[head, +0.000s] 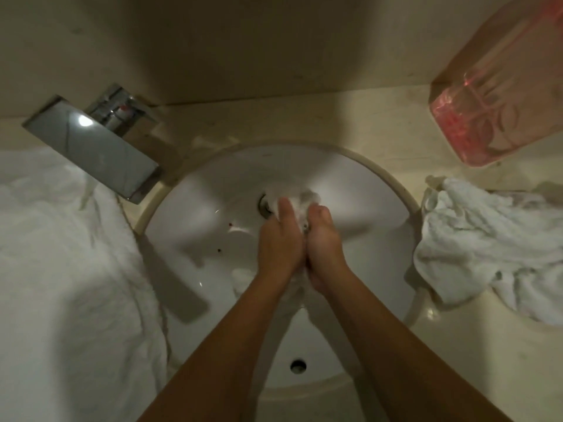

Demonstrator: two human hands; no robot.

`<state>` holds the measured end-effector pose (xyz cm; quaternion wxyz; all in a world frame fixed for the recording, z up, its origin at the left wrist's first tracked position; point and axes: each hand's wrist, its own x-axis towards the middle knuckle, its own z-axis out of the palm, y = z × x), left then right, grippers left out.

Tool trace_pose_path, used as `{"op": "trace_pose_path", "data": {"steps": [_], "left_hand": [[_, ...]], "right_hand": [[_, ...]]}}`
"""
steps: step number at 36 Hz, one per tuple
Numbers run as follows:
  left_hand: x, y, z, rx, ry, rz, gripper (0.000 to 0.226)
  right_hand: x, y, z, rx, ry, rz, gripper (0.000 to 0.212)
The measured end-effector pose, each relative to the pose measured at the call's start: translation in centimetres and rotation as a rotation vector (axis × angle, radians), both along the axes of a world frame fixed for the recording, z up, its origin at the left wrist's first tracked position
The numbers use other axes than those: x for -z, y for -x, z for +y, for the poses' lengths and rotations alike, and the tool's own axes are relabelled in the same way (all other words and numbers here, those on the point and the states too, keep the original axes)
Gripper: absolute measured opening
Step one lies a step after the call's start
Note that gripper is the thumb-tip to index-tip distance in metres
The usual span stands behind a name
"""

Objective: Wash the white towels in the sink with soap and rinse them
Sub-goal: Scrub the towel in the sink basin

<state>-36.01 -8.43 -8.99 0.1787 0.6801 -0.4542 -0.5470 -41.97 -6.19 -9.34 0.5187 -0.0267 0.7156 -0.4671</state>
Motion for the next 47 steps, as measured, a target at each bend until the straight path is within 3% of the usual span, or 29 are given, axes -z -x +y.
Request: {"op": "trace_pose_path", "data": {"steps": [4,8,11,16,18,21,25,29,32,35,37,41,44,47], "left_hand": [[1.0,-0.9,-2.3,-0.108,-0.042,0.022,0.070],[1.0,-0.3,-1.2,-0.088,-0.153,0.096,0.066],[0.8,0.1,-1.0,0.036,-0.107,0.074,0.079],[2.7,-0.5,-3.1,-0.107,-0.097,0.037,0.101],[1.9,-0.3,-2.7,-0.085,-0.104,0.066,0.096],[0.5,0.6,-1.2,0.055,-0.085,0.066,0.064],[1.3,0.0,-2.6,-0.106,-0.085,0.061,0.102],[0.8,-0.4,-2.7,-0.170,-0.128,0.113,0.073],[0.5,0.3,-0.4,-0.069,-0.159,0.132,0.069],[0.6,0.5,-0.6,-0.042,-0.125,0.128,0.067],[0.5,0.1,-2.4,-0.130,-0.081,0.083,0.071],[1.6,-1.0,-5.7,-0.124,-0.147,0.031,0.082],[1.6,-1.5,-5.9,-0.020,-0.153,-0.041,0.091],[2.0,-3.0,-5.7,0.126,-0.121,-0.200,0.080]], "right_hand": [[-1.7,-1.6,2.6,-0.153,0.052,-0.005,0.036],[-0.9,-0.1,0.7,-0.115,0.011,0.104,0.029],[-0.9,1.1,-0.7,-0.050,-0.011,0.080,0.030],[-2.1,-1.6,1.8,-0.227,0.014,0.072,0.028],[-1.6,-0.7,0.9,-0.211,0.025,0.144,0.027],[-0.9,1.4,-1.7,-0.135,-0.027,0.159,0.031],[-1.8,-0.2,-0.1,-0.230,-0.019,0.103,0.031],[-2.0,-1.0,1.0,-0.269,0.064,0.162,0.029],[-0.8,1.2,-1.7,-0.274,-0.029,0.252,0.029],[-0.8,1.7,-1.8,-0.209,-0.056,0.165,0.028],[-1.6,0.6,-0.1,-0.179,-0.053,0.090,0.031],[-2.7,-1.3,2.9,-0.352,0.008,-0.006,0.030],[-1.6,0.9,1.6,-0.266,-0.043,0.133,0.031],[-1.0,4.3,0.8,-0.314,-0.199,0.304,0.035]]}}
